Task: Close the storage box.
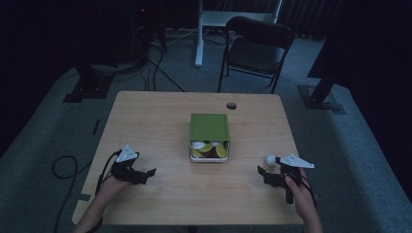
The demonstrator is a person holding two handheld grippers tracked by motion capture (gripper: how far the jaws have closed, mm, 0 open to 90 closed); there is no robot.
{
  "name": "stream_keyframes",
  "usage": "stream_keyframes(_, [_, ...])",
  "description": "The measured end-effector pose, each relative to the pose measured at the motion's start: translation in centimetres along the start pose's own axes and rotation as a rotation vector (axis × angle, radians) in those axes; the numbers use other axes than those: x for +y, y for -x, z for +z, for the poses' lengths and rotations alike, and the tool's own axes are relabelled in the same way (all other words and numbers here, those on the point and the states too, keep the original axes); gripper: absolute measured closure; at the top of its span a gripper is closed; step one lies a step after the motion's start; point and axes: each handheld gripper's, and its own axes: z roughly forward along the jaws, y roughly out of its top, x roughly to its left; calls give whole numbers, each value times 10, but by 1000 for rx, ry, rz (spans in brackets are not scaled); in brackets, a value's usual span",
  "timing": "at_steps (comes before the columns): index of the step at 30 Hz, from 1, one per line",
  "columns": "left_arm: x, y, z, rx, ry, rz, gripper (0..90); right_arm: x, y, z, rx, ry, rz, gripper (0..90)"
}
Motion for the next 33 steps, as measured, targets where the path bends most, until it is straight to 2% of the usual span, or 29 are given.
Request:
stream_keyframes(6, [-17, -9, -13, 26, 4, -28, 1, -11, 8, -4, -23, -12, 19, 112])
stream_keyframes(13, [-30, -14, -22, 56, 1, -49, 1, -21, 15, -6, -42, -26, 50, 112])
stream_keyframes(19, [-41, -15, -24, 75, -21, -71, 0, -29, 18, -8, -56, -36, 57, 112])
stream_keyframes(21, [-44, -14, -25, 83, -27, -65, 0, -32, 19, -8, -61, -39, 61, 112])
stream_keyframes(26, [-50, -15, -28, 107, -26, -78, 0, -38, 21, -8, -87, -41, 106, 111])
stream_keyframes(33, [-63, -15, -30, 132, -47, -92, 0, -44, 23, -8, -146, -81, 87, 112])
